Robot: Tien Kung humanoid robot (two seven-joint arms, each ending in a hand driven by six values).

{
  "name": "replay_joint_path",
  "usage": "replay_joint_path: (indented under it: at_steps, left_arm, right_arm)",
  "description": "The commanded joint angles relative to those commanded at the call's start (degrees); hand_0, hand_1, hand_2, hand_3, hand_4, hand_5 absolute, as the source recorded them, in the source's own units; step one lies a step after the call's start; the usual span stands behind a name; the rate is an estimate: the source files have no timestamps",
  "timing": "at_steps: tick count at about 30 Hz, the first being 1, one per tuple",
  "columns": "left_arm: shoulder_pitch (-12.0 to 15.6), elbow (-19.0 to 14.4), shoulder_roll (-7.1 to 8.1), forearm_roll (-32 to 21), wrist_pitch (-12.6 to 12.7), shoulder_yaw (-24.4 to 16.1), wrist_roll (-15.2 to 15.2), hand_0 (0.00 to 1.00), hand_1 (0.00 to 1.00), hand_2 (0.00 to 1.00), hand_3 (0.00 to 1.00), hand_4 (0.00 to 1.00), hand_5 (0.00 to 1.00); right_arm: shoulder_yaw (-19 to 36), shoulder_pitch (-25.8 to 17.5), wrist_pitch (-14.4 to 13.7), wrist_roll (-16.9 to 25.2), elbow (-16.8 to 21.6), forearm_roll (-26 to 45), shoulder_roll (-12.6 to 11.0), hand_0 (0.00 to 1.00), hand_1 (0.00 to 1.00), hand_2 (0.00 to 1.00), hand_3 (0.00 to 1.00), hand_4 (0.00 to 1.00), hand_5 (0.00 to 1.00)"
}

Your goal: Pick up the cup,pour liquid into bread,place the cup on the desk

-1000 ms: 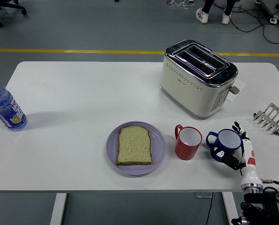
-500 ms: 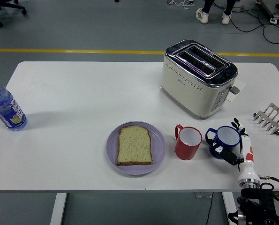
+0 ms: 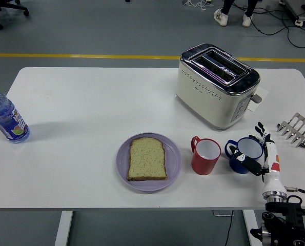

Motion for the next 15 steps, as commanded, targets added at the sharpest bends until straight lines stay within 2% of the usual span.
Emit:
replay_joint_path:
  at_steps: [3,11,15]
  left_arm:
    - [0.0,0.0,0.00,0.0,0.0,0.0,0.0,0.635,0.644,0.656,0.553,0.325,0.835]
    - [-0.1,0.0,0.00,0.2,0.0,0.0,0.0,0.636,0.645,0.657,0.553,0.323,0.835]
    - [-0.1,0.0,0.00,0.2,0.0,-0.1,0.0,0.636,0.645,0.657,0.553,0.323,0.835]
  right_arm:
    - [0.5,-0.6,0.0,-0.5,2.0,-0.9,-0.4,0.925,0.741,0.893,0.956,0.933,0.151]
    - [2.9,-2.8,0.0,-1.6,11.8,-4.3,-1.5,0.923,0.738,0.886,0.945,0.919,0.148]
    - [5.9,-3.6,0.0,-1.2,16.6,-0.9,-1.4,0.923,0.738,0.886,0.945,0.919,0.148]
